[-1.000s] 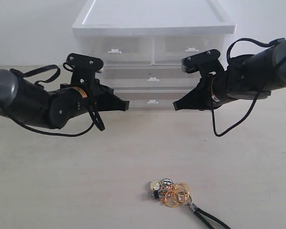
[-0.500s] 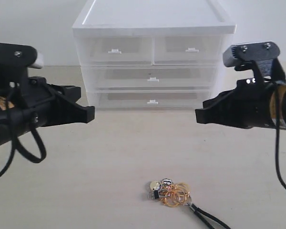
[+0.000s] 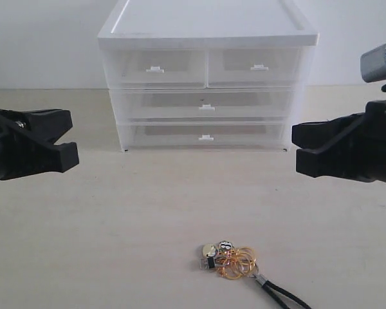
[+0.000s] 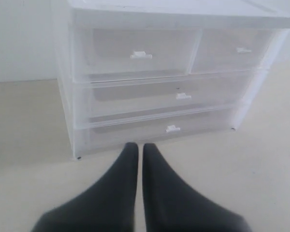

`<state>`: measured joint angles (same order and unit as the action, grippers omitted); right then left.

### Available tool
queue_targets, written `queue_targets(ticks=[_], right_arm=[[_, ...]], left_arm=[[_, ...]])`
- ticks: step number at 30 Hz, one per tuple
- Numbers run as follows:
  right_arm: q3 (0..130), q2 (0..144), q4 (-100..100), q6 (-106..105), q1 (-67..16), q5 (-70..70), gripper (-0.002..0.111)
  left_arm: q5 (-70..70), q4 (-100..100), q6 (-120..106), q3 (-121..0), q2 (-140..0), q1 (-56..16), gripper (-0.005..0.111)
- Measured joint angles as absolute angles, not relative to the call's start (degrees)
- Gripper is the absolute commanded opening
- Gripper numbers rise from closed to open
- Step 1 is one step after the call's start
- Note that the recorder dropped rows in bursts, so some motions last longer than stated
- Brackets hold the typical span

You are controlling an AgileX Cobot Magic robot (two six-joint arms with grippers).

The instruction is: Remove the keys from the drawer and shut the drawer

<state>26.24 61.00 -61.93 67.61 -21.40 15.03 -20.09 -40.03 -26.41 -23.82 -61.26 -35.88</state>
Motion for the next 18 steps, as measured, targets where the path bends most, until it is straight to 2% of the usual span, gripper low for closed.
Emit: queue_targets(ticks=[12,18], right_arm=[[26.1,59.9,-62.1,67.6,-21.4,14.1,0.000],[24.7,46.9,-62.1,66.6,-20.6,8.3,0.000]], left_arm=[[-19.9,-40.0,-26.4,-23.8,-60.9,-35.9,0.004],[-19.9,-40.0,-26.4,-23.8,-60.9,-35.9,0.004]])
